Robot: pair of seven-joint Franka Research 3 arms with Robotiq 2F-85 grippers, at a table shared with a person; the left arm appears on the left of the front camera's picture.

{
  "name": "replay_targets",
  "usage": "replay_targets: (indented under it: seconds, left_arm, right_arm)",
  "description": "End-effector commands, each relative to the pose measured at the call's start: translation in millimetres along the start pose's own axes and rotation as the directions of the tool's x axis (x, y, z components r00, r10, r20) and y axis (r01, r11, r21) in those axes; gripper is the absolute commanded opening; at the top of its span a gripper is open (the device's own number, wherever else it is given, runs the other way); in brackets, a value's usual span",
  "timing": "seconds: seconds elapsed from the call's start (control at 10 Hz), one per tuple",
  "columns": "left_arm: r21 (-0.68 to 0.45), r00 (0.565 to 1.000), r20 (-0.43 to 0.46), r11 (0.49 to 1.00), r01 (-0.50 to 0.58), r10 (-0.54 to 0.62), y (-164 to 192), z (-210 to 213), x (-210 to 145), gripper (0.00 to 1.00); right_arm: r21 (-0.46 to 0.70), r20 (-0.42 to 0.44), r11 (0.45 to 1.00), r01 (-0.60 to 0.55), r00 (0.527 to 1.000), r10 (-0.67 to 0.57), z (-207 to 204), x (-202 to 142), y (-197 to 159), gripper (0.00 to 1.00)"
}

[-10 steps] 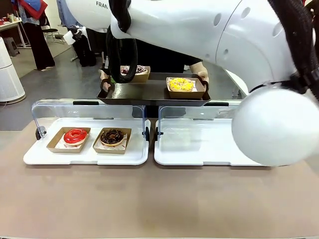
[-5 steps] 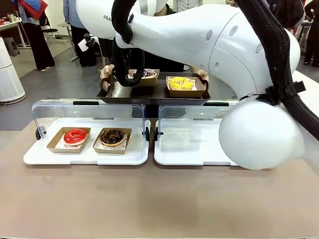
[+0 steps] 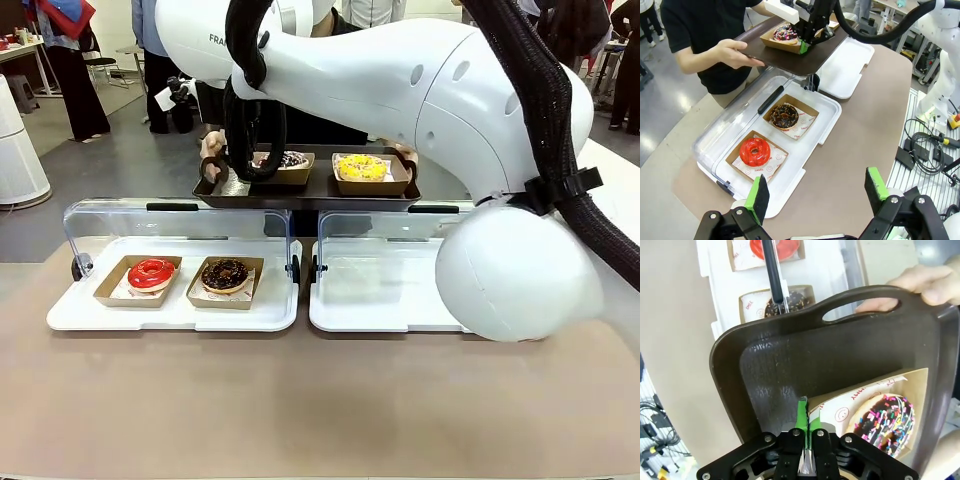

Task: Provide the desired donut to the person.
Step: Place the picked Paper togo box onto the Handle tray extended by the person.

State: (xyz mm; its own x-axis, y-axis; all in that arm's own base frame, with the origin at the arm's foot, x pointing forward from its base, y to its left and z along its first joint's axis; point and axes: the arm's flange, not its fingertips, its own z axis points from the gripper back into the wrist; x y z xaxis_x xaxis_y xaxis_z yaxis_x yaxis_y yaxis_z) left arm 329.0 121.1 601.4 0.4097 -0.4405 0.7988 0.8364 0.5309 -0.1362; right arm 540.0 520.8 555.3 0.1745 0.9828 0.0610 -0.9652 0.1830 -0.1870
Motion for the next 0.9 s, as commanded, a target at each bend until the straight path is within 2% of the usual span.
replay_targets:
  seconds: [0.0,0.1,0.2,0.3,0.4,0.6,0.7,0.8]
  left_arm:
    - [-0.005,1.0,0.007,1.0,0.0,0.0,-1.0,0.6,0.4,1.0]
    - [-0.005,1.0,0.007,1.0,0.0,0.0,-1.0,0.6,0.4,1.0]
    - [-0.005,1.0,0.007,1.0,0.0,0.0,-1.0,0.6,0.4,1.0]
    - [-0.005,1.0,0.007,1.0,0.0,0.0,-1.0,0.6,0.4,1.0]
    - [-0.005,1.0,0.007,1.0,0.0,0.0,-1.0,0.6,0.4,1.0]
    - [-0.005,1.0,0.007,1.0,0.0,0.0,-1.0,0.6,0.4,1.0]
    - [-0.005,1.0,0.007,1.0,0.0,0.0,-1.0,0.6,0.4,1.0]
    - [-0.005,1.0,0.007,1.0,0.0,0.0,-1.0,0.6,0.4,1.0]
  right_arm:
    - [0.02,0.017,1.0,0.009,1.0,-0.009,11.0,40.0,-32.9,0.02]
    - [0.02,0.023,1.0,0.006,1.0,-0.006,10.0,39.3,-32.7,0.02]
    - [0.017,0.04,1.0,0.013,0.999,-0.014,11.1,38.8,-33.2,0.53]
    - [0.015,0.046,1.0,-0.002,0.999,0.001,12.2,39.1,-33.0,0.6]
    - [0.011,0.053,1.0,-0.003,0.999,0.003,14.1,39.3,-32.7,1.0]
    - [0.001,0.061,1.0,-0.008,0.998,0.008,18.8,38.9,-31.9,1.0]
    - [-0.005,0.065,1.0,-0.007,0.998,0.007,21.7,38.9,-31.9,0.83]
    - [-0.006,0.067,1.0,-0.008,0.998,0.009,23.3,38.8,-31.7,0.94]
